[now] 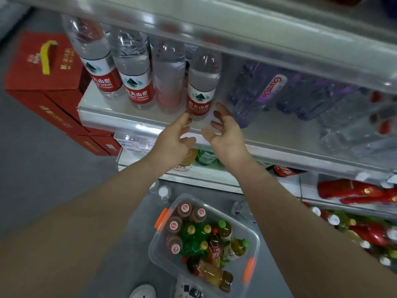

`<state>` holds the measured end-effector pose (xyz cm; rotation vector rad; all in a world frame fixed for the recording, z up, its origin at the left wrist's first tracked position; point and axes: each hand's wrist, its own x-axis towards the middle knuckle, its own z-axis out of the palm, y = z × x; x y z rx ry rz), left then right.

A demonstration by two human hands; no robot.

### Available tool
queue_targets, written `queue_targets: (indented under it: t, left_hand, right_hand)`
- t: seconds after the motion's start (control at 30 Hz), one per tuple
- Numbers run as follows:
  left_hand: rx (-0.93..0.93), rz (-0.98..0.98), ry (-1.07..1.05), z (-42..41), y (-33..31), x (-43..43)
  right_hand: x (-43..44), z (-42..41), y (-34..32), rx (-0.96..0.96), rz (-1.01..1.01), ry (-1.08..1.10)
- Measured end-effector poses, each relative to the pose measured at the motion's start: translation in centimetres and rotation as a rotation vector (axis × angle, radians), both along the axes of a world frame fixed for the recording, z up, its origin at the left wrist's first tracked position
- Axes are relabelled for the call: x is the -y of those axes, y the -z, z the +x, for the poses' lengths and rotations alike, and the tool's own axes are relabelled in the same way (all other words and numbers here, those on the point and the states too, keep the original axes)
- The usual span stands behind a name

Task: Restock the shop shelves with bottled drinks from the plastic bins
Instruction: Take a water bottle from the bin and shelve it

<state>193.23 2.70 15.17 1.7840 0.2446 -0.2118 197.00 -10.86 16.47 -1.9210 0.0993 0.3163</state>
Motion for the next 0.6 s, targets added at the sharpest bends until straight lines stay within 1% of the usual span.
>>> queue_targets:
  t: [0.13,0.27,0.33,0.43,0.6]
  left_hand:
    - [0.071,0.07,-0.024,-2.6,-2.2,0.8]
    - [0.097,0.106,0.022,-6.5,-6.5,2.2]
    - [0.106,0.163,0.089,-8.5,-9.1,2.9]
    - [0.176,0.262,0.219,-11.8,-13.0,3.5]
    - [0.175,0.299,0.364,-16.7,-19.6,5.0]
  right_hand:
    - [1.8,-4.0,-2.1,0.078,-0.126,-0.071]
    - [4.0,-8.9,-5.5,0.104,-0.152,-0.054]
    - [5.1,-11.7,-7.9,0.115,-0.182,-0.059]
    - [7.0,-16.1,-12.1,0.185,-0.236,-0.066]
    - [10.0,-23.5,-18.8,0.095,-0.266,0.042]
